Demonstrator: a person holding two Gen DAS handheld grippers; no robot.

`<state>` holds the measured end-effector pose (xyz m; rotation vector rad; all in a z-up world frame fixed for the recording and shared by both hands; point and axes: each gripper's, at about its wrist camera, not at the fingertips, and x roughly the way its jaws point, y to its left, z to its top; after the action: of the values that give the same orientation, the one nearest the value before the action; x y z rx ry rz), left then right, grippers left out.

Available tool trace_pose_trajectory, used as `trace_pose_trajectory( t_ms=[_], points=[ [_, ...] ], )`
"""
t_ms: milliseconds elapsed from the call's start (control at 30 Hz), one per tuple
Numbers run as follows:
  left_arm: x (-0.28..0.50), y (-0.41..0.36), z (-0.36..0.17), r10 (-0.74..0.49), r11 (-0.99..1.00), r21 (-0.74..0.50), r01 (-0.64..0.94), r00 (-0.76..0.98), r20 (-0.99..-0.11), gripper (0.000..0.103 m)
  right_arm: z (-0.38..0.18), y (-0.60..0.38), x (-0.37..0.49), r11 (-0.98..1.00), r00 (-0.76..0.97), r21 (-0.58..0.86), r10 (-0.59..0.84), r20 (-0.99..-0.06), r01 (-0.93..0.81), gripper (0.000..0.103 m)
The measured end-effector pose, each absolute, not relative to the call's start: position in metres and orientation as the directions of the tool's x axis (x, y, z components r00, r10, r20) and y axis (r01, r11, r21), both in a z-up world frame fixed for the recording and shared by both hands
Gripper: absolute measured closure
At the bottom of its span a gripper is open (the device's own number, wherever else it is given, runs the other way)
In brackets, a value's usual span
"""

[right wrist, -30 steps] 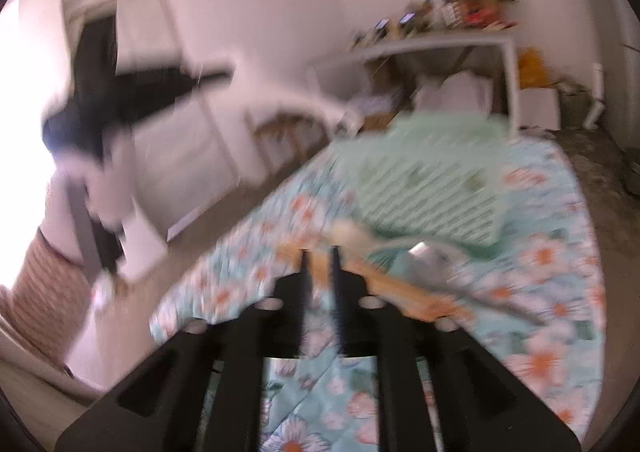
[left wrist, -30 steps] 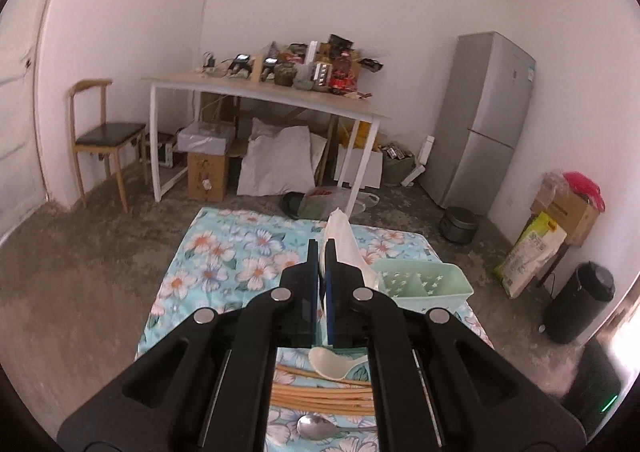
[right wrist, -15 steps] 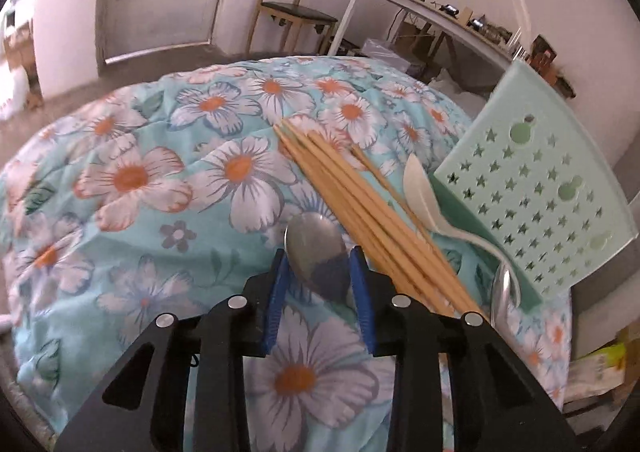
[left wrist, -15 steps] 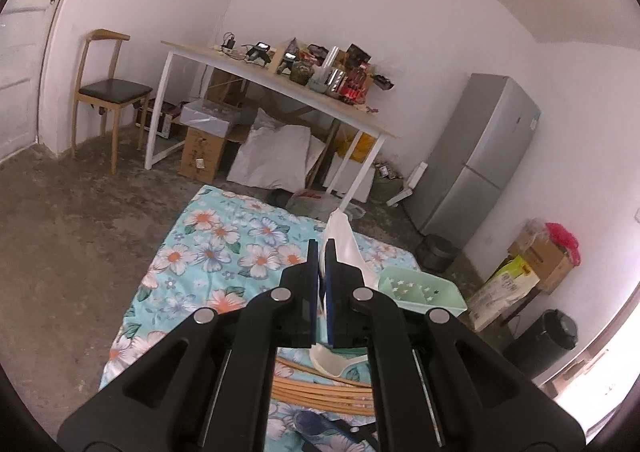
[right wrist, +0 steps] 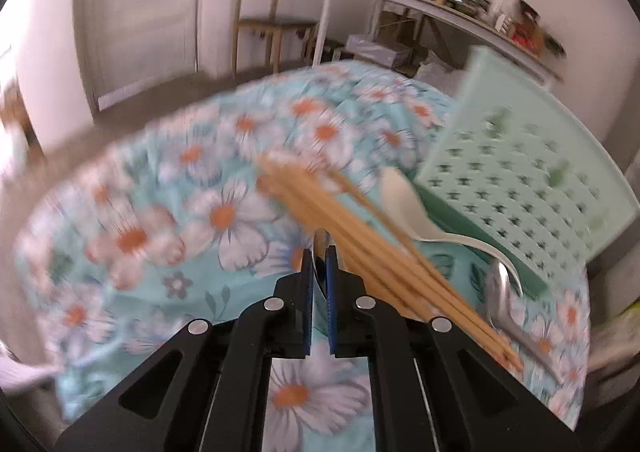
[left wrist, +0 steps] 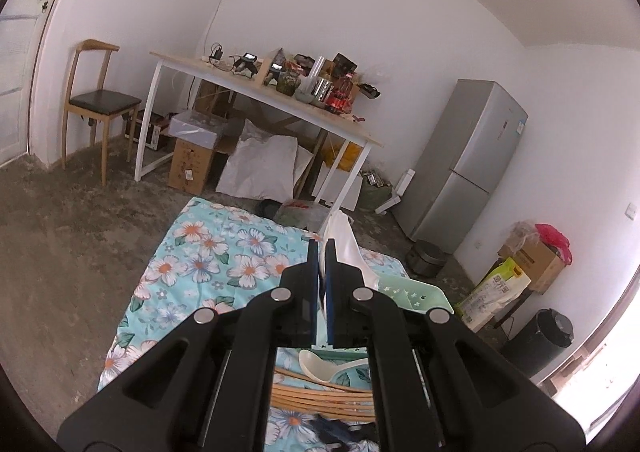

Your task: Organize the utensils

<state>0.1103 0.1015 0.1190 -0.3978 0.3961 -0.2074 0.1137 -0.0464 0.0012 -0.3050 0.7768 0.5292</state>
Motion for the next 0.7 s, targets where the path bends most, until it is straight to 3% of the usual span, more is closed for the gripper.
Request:
trace_pose_trajectory(
  t_ms=[267,700],
  points=[
    [0.122,0.07,0.133,-0.223,0.952,-0.278,0.128,0.912,-0.344,0.101,0.054,-0.135,0.115,0.872,0.635,0.19,0.463,-0.618,-0.451,0.1],
    [0.183,0.014,0.124,-0.129,0.992,-0.063,0.113,0.84,-0.526,0.101,0.097,-0.212,0.115,0.848,0.721,0.345,0.526,-0.452,-0.402,0.1]
  ],
)
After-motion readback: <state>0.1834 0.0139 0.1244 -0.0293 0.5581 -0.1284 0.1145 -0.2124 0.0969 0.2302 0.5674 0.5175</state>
